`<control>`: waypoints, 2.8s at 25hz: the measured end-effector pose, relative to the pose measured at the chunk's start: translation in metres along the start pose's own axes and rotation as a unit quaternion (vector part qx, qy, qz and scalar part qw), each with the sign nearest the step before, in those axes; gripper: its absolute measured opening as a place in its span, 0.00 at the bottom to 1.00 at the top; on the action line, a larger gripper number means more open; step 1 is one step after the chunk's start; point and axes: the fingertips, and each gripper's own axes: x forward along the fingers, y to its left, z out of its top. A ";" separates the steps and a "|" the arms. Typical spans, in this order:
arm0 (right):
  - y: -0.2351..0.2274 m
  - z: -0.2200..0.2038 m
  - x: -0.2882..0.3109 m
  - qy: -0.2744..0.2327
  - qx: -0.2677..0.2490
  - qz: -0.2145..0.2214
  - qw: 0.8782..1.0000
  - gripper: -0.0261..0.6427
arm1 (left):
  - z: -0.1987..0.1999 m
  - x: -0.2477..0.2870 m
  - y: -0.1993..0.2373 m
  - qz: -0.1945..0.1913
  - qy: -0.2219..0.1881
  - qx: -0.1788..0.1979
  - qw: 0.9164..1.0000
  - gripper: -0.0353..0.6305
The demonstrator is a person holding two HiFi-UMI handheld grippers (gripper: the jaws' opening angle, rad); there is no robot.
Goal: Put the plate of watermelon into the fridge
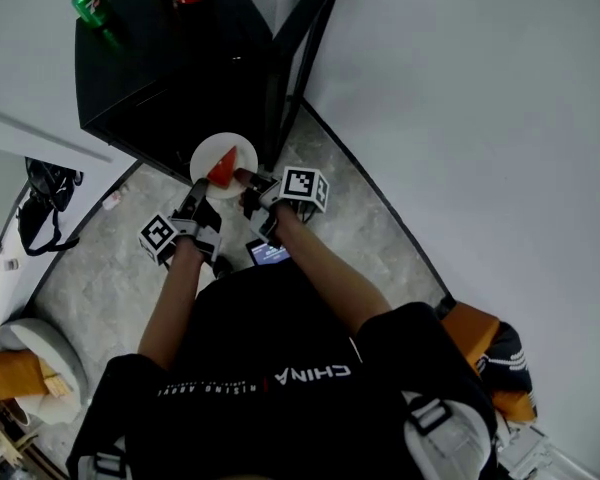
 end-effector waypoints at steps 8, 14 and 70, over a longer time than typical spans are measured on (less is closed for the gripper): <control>0.006 0.019 0.014 0.065 -0.005 0.020 0.998 0.08 | 0.006 0.013 -0.005 -0.003 -0.074 0.005 0.997 0.10; 0.007 0.010 0.029 0.072 -0.006 0.021 0.997 0.08 | 0.021 0.002 0.000 0.001 -0.094 -0.024 0.995 0.10; -0.051 0.052 0.133 -0.008 -0.017 -0.049 0.999 0.08 | 0.091 0.058 0.081 0.023 -0.158 -0.060 0.985 0.09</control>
